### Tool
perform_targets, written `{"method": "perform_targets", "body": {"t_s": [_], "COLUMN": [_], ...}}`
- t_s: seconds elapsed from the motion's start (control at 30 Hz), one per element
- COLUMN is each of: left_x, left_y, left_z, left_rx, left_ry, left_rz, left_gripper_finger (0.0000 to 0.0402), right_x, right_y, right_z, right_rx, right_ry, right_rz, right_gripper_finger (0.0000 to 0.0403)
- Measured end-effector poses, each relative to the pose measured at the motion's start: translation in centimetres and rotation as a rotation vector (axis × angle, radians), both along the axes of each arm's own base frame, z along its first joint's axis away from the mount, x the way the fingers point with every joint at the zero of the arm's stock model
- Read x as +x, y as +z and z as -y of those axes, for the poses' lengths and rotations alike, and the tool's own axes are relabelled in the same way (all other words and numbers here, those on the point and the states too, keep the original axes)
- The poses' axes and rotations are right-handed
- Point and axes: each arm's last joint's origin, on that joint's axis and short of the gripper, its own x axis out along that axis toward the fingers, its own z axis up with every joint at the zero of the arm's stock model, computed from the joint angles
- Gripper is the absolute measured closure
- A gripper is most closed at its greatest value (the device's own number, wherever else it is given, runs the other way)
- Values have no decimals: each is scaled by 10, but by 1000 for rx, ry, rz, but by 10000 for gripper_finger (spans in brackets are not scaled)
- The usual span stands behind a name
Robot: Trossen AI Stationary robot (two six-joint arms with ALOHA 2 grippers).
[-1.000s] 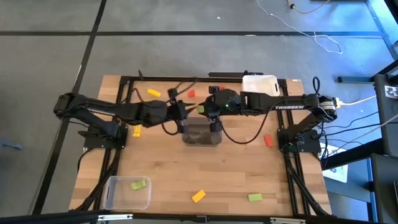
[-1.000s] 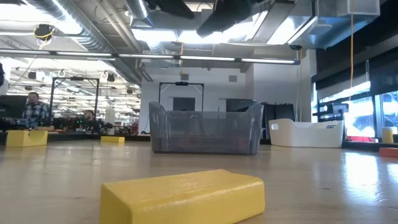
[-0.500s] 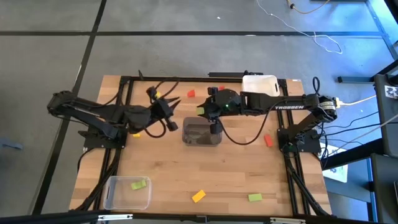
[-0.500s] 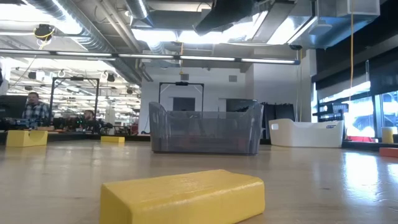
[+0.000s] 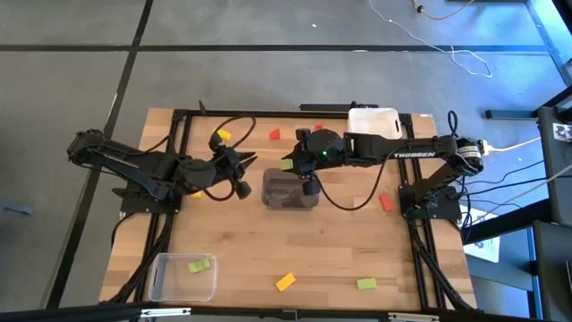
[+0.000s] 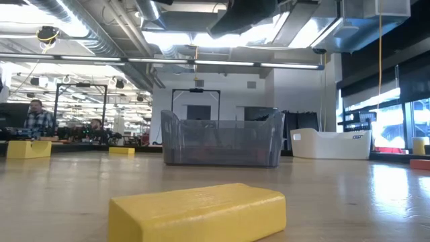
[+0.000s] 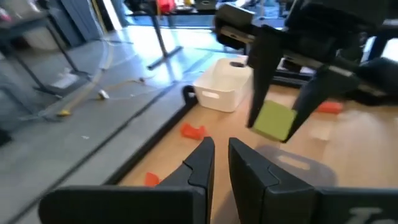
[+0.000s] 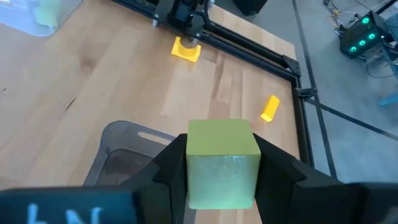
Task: Sort & place blocks by color
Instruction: Put the top green block into the transparent bin
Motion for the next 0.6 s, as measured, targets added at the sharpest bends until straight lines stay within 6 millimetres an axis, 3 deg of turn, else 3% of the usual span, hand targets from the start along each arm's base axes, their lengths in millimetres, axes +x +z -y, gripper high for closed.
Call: {"method": "perform_targets", "body": {"t_s": [0.27, 0.6], "left_x": [3, 8], "left_y": [2, 1], "left_z": [-6, -17], "left_rx": [-99, -374], "left_ry": [-17, -72], "left_rz": [68, 178], "left_gripper_finger": [335, 288], "right_x": [7, 11], "right_y": [-10, -14], "right_z": [-7, -10], "right_rx": [-17, -122], "right_ry": [30, -19], "right_rz": [-24, -35], "right_gripper_finger": [272, 272]}}
